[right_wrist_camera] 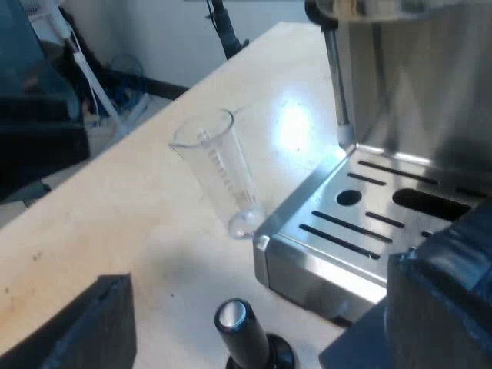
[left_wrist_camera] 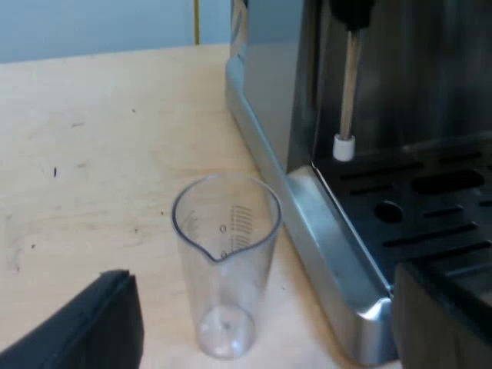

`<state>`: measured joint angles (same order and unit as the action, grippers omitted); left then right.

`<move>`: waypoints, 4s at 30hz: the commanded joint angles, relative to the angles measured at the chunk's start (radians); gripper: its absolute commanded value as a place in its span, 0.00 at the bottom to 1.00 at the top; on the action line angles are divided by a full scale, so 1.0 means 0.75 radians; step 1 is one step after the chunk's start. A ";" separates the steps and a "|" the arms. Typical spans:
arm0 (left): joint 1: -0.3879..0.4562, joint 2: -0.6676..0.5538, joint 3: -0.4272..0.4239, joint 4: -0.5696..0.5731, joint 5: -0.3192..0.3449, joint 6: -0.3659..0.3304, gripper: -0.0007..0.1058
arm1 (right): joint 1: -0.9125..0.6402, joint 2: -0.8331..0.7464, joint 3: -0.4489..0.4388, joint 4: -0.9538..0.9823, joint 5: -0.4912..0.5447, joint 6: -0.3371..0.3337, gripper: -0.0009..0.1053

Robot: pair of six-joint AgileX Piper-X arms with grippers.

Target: Pour the beans into the coffee machine

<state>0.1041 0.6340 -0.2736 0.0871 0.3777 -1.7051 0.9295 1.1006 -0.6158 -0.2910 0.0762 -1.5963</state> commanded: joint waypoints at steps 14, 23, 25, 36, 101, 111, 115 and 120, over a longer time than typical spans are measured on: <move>-0.007 -0.158 -0.339 0.460 0.001 0.004 0.66 | 0.002 -0.235 -0.236 0.633 0.135 -0.072 0.65; -0.007 -0.158 -0.566 0.584 0.001 0.004 0.66 | 0.002 -0.235 -0.447 0.855 0.141 -0.072 0.65; -0.007 -0.158 -0.593 0.588 0.011 0.004 0.66 | 0.002 -0.235 -0.472 0.880 0.141 -0.072 0.65; -0.007 -0.158 -0.699 0.649 0.021 -0.005 0.66 | -0.145 -0.235 -0.603 1.106 0.173 -0.002 0.65; -0.151 -0.344 -0.777 0.985 -0.263 0.007 0.66 | -1.306 -0.928 -0.652 1.653 -0.348 -0.330 0.65; -0.151 -0.501 -0.777 1.088 -0.259 0.007 0.66 | -1.306 -1.138 -0.533 1.732 -0.428 -0.330 0.65; -0.151 -0.560 -0.777 1.169 -0.259 0.007 0.66 | -1.306 -1.227 -0.466 1.761 -0.437 -0.330 0.65; -0.151 -0.608 -0.777 1.239 -0.259 0.007 0.66 | -1.306 -1.314 -0.417 1.761 -0.437 -0.330 0.65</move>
<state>-0.0037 0.1862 -0.8510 1.0156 0.1868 -1.6984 -0.0473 0.1469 -0.9344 1.0361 -0.2404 -1.8271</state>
